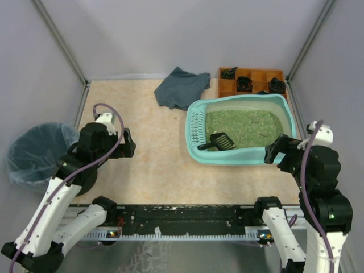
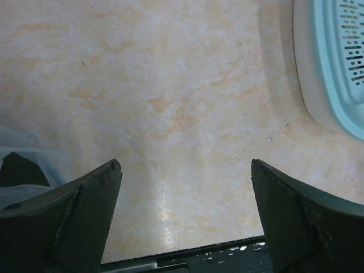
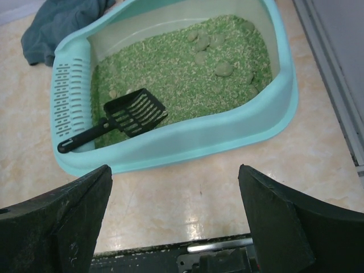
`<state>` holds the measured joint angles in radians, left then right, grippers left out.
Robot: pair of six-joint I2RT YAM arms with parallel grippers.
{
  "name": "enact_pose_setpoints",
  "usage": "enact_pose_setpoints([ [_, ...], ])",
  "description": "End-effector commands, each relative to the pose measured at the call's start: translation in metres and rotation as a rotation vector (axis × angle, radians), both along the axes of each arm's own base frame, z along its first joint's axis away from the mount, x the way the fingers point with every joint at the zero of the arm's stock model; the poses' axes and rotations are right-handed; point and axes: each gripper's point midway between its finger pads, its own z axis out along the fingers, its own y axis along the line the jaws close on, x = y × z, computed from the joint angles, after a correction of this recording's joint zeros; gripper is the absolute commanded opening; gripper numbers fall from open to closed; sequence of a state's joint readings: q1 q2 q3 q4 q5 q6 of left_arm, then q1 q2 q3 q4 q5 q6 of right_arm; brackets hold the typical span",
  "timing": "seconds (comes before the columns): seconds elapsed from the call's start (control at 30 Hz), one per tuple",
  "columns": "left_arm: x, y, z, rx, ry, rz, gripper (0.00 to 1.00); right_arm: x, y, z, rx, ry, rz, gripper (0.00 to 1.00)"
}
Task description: Clean the litter box
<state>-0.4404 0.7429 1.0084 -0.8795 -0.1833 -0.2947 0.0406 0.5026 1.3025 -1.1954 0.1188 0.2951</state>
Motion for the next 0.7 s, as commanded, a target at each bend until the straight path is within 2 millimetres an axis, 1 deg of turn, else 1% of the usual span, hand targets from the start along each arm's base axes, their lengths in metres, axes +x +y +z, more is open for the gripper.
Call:
enact_pose_setpoints([
  [0.0,0.022,-0.016,-0.014,0.005,0.025,-0.046,1.0,0.026,0.017,-0.004,0.018,0.036,0.096,0.92],
  [0.03,0.028,-0.022,-0.012,-0.013,0.014,-0.051,1.0,0.031,0.02,-0.006,0.028,0.047,0.108,0.92],
  [0.07,0.032,-0.024,-0.015,-0.017,0.019,-0.052,1.0,0.037,0.026,-0.009,0.047,0.065,0.137,0.92],
  [0.23,0.044,-0.02,-0.008,-0.006,-0.047,-0.016,1.0,0.068,0.05,-0.022,0.138,0.104,0.227,0.89],
  [0.37,0.043,-0.01,-0.005,0.041,-0.086,-0.01,1.0,0.096,0.064,-0.035,0.211,0.126,0.267,0.85],
  [0.5,0.038,-0.004,-0.012,0.076,-0.103,-0.018,1.0,0.123,0.078,-0.051,0.275,0.148,0.298,0.82],
  [0.6,0.035,0.001,-0.011,0.077,-0.137,-0.005,1.0,0.142,0.093,-0.061,0.268,0.167,0.308,0.82],
  [0.67,0.034,0.006,-0.01,0.08,-0.153,0.014,1.0,0.153,0.109,-0.068,0.243,0.178,0.324,0.82],
])
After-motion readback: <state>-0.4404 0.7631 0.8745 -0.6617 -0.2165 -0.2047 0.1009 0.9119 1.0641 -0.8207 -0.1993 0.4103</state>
